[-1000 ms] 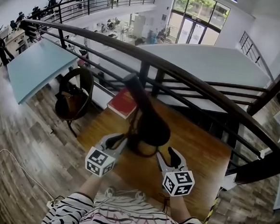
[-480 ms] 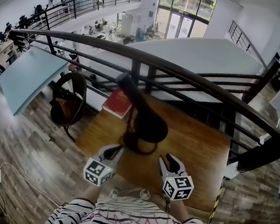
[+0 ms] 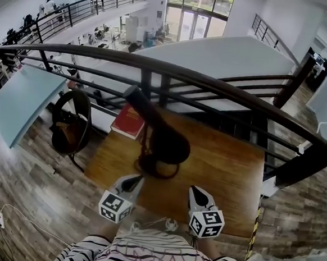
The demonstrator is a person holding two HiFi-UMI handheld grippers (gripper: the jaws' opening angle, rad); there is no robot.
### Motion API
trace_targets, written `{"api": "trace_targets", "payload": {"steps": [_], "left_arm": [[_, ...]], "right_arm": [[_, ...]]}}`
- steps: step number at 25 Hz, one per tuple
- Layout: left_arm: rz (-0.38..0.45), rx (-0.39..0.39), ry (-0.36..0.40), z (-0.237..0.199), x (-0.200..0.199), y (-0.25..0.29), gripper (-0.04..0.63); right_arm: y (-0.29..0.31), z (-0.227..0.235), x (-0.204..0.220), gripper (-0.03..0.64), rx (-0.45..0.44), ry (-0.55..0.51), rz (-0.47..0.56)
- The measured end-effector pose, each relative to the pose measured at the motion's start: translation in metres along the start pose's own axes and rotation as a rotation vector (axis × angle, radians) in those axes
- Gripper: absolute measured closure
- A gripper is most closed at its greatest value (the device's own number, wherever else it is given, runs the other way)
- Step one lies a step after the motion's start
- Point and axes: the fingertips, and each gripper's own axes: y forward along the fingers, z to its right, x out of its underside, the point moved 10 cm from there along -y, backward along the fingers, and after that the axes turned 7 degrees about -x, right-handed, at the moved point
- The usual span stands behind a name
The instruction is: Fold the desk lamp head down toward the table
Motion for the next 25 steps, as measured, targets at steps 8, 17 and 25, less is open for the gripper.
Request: {"api": "trace_targets", "payload": {"steps": [8,17,25], "left_arm": [[-0.01,0.069,0.006,0.005,0.006,0.003,0.594],[-0.017,0.106,0.004,0.001,0.007,0.001,0.594],[-0.032,0.111,0.014,0.002,0.007,-0.003,0.594]], "right_arm": [[-0.005,-0.01,0.012,0.614,0.05,0.029,0.002],[-0.008,-0.021,0.02,0.614,0.095,0.032,-0.02],[-0.009,-0.023,0.018,0.615,0.107,0.025,-0.032]]}}
